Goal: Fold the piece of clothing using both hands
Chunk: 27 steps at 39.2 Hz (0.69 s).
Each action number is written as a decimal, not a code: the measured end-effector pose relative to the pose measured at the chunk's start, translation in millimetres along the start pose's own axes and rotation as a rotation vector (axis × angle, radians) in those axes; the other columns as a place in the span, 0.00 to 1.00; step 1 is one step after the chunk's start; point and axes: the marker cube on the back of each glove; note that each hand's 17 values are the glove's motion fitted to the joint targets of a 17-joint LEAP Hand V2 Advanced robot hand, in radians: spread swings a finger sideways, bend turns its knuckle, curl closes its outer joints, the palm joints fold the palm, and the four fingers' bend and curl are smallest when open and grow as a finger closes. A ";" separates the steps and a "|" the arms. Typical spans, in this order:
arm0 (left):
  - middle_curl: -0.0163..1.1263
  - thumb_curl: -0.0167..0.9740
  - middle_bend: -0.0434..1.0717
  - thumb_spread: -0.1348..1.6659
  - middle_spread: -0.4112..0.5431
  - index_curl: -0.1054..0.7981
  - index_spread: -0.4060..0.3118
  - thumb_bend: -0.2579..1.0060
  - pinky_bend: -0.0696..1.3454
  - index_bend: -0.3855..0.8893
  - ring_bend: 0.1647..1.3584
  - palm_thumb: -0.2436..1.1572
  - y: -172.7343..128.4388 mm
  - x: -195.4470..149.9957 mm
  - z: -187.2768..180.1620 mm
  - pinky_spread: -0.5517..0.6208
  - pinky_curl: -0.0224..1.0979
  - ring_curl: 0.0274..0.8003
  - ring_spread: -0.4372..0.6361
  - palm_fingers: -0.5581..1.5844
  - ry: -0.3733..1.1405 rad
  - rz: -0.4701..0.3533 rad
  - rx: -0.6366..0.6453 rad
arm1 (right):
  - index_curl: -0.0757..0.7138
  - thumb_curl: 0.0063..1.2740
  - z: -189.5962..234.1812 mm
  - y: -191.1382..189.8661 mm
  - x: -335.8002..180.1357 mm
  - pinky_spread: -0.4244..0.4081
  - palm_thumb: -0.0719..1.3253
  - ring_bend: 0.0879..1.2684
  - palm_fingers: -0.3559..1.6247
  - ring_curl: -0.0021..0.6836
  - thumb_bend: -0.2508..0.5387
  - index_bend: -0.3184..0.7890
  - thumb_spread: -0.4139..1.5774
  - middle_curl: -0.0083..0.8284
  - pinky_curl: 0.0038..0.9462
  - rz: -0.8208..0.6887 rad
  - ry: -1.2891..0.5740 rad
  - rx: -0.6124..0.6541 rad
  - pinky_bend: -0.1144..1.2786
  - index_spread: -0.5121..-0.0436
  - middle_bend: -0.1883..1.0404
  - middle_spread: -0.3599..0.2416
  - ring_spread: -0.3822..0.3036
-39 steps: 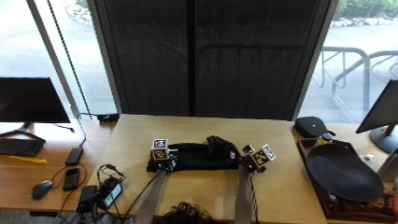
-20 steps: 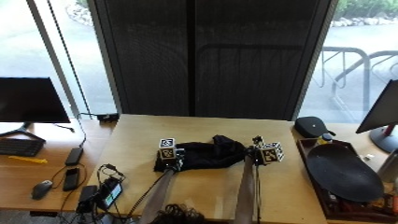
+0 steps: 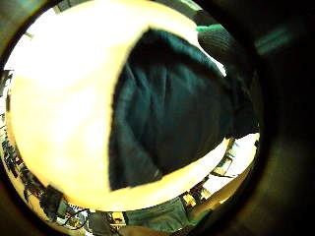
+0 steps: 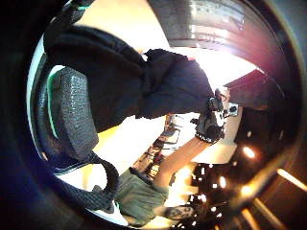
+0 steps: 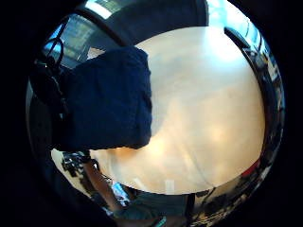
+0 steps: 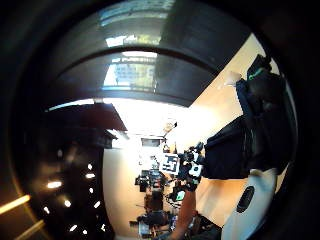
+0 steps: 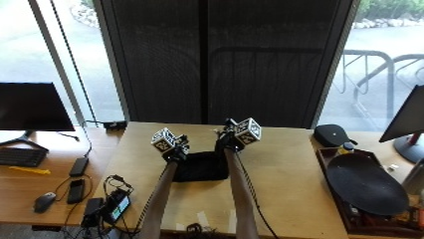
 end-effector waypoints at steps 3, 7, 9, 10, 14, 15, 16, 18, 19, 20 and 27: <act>0.33 0.21 0.24 0.93 0.47 0.57 0.41 0.27 0.36 0.44 0.29 0.28 2.1 -1.5 -44.2 0.79 0.36 0.37 0.67 0.43 -0.105 -0.081 0.222 | 0.36 0.44 36.0 18.2 -28.5 0.13 0.92 0.41 0.72 0.65 0.30 0.36 0.55 0.57 0.39 0.054 0.135 -0.092 0.58 0.62 0.34 0.41 0.21; 0.35 0.22 0.25 0.95 0.44 0.57 0.40 0.29 0.36 0.42 0.29 0.31 13.8 0.4 -73.0 0.77 0.37 0.38 0.64 0.44 -0.118 -0.062 0.315 | 0.35 0.45 74.8 22.3 -56.5 0.13 0.92 0.40 0.72 0.65 0.29 0.36 0.53 0.57 0.39 -0.118 0.198 -0.043 0.57 0.61 0.33 0.41 0.20; 0.35 0.22 0.25 0.95 0.43 0.56 0.41 0.30 0.36 0.42 0.29 0.32 17.2 -5.4 -84.3 0.75 0.37 0.38 0.62 0.45 -0.168 -0.076 0.359 | 0.35 0.45 93.7 26.7 -72.1 0.13 0.92 0.39 0.72 0.65 0.29 0.36 0.52 0.57 0.39 -0.226 0.193 -0.020 0.57 0.61 0.33 0.41 0.20; 0.36 0.23 0.26 0.96 0.42 0.56 0.40 0.30 0.35 0.42 0.29 0.33 18.3 -9.9 -90.1 0.75 0.37 0.38 0.62 0.45 -0.209 -0.089 0.387 | 0.35 0.46 103.4 31.8 -78.0 0.13 0.92 0.39 0.72 0.65 0.29 0.36 0.51 0.58 0.38 -0.257 0.194 -0.033 0.56 0.61 0.33 0.41 0.20; 0.36 0.24 0.26 0.96 0.41 0.55 0.41 0.32 0.35 0.42 0.28 0.36 22.1 -27.4 -110.3 0.73 0.37 0.38 0.60 0.46 -0.357 -0.094 0.482 | 0.35 0.46 145.8 61.3 -82.1 0.13 0.91 0.38 0.72 0.65 0.28 0.35 0.50 0.58 0.39 -0.261 0.260 -0.175 0.56 0.61 0.32 0.40 0.19; 0.36 0.24 0.25 0.96 0.40 0.55 0.40 0.33 0.34 0.42 0.28 0.37 22.5 -30.0 -112.9 0.73 0.37 0.38 0.59 0.46 -0.362 -0.075 0.489 | 0.35 0.47 156.5 66.3 -82.3 0.13 0.90 0.38 0.72 0.65 0.28 0.35 0.49 0.58 0.38 -0.273 0.266 -0.193 0.56 0.61 0.32 0.40 0.19; 0.37 0.25 0.25 0.96 0.40 0.55 0.41 0.33 0.34 0.42 0.28 0.37 22.8 -31.6 -114.3 0.72 0.37 0.38 0.59 0.46 -0.353 -0.051 0.489 | 0.35 0.47 166.4 70.2 -82.5 0.13 0.90 0.38 0.72 0.65 0.28 0.35 0.49 0.58 0.39 -0.289 0.267 -0.204 0.55 0.61 0.32 0.40 0.19; 0.37 0.25 0.25 0.96 0.39 0.55 0.40 0.34 0.34 0.42 0.27 0.38 23.9 -34.5 -115.3 0.72 0.36 0.38 0.58 0.46 -0.326 -0.020 0.479 | 0.35 0.47 182.9 76.4 -82.0 0.13 0.90 0.37 0.72 0.65 0.28 0.35 0.48 0.58 0.39 -0.315 0.257 -0.224 0.55 0.60 0.32 0.39 0.19; 0.37 0.25 0.25 0.96 0.39 0.55 0.40 0.34 0.33 0.42 0.27 0.38 25.0 -36.5 -115.7 0.72 0.36 0.38 0.58 0.46 -0.320 -0.022 0.474 | 0.34 0.47 189.5 78.7 -81.7 0.13 0.90 0.37 0.72 0.65 0.28 0.35 0.47 0.58 0.39 -0.327 0.250 -0.230 0.55 0.60 0.32 0.39 0.19; 0.37 0.25 0.25 0.96 0.38 0.55 0.39 0.35 0.33 0.42 0.27 0.39 26.5 -39.0 -116.5 0.72 0.36 0.38 0.57 0.46 -0.320 -0.037 0.472 | 0.34 0.47 196.0 80.6 -81.2 0.13 0.90 0.37 0.72 0.65 0.28 0.35 0.47 0.58 0.39 -0.342 0.240 -0.232 0.55 0.61 0.32 0.39 0.19; 0.37 0.26 0.24 0.96 0.37 0.54 0.39 0.37 0.31 0.42 0.27 0.41 43.2 -53.5 -116.1 0.71 0.36 0.39 0.55 0.47 -0.308 -0.160 0.425 | 0.34 0.48 243.9 104.0 -55.3 0.14 0.89 0.34 0.72 0.65 0.28 0.36 0.45 0.59 0.39 -0.341 0.233 -0.325 0.54 0.59 0.31 0.39 0.20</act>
